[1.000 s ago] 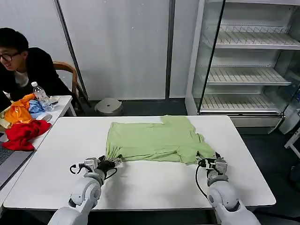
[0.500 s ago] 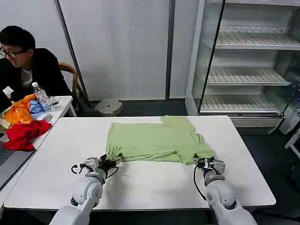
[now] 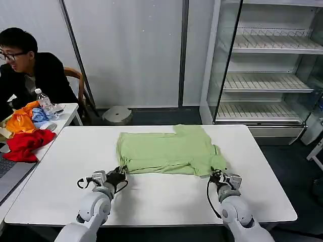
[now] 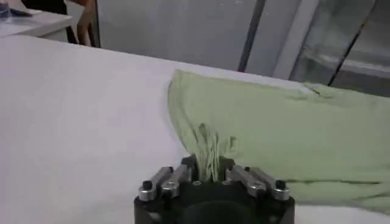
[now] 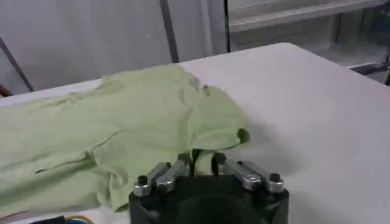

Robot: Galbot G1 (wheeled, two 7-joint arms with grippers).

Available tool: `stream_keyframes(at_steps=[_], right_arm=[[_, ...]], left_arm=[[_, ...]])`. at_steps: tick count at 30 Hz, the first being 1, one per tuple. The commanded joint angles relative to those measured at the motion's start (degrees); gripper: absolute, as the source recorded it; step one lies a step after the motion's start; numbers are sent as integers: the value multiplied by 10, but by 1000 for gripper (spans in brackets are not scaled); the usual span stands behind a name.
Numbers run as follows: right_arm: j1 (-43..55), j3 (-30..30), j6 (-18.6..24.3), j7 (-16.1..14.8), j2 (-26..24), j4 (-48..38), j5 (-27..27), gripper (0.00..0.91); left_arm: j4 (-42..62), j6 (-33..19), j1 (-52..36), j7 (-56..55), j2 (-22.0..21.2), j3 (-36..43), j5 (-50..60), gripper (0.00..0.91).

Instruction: Fold and organize the clothes.

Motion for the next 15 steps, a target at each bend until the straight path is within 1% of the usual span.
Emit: stream_keyframes(at_steps=[1, 8, 12, 15], right_arm=[[-43, 1, -3, 8, -8, 36, -4, 0], [-89, -1, -6, 35, -16, 84, -6, 0], [-109, -6, -15, 62, -14, 111, -4, 0], [-128, -11, -22, 73, -18, 130, -6, 0]], left_arm=[[-48, 4, 32, -8, 11, -4, -2, 10], [-122, 4, 88, -21, 32, -11, -2, 10], [-171, 4, 130, -29, 55, -13, -2, 10], [-195, 4, 157, -33, 70, -18, -2, 10]])
